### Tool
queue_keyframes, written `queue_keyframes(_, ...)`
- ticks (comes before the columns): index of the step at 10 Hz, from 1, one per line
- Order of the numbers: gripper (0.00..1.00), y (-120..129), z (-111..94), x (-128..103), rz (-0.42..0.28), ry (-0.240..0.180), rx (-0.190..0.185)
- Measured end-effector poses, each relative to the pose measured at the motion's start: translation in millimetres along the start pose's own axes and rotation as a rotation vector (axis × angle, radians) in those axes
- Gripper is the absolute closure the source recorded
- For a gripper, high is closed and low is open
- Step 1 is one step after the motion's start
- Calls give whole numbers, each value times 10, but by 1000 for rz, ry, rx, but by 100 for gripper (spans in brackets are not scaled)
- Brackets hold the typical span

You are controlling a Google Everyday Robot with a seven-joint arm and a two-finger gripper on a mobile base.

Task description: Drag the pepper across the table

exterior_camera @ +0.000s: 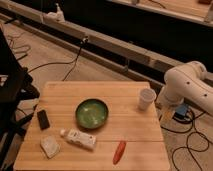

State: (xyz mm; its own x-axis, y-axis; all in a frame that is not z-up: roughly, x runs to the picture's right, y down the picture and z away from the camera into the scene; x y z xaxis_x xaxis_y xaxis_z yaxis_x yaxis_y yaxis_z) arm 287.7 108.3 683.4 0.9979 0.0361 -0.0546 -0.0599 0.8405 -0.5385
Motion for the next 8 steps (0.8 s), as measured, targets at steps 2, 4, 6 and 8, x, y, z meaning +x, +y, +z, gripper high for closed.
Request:
queue_keyframes(2,35,0,0,0,0,0,0)
queue_keyframes(4,35,1,0,-2,0,-1,0)
queue_keyframes(6,35,-8,-4,-1,1,-1,1)
queue_keyframes(8,35,-60,0,-46,15,-10,-9)
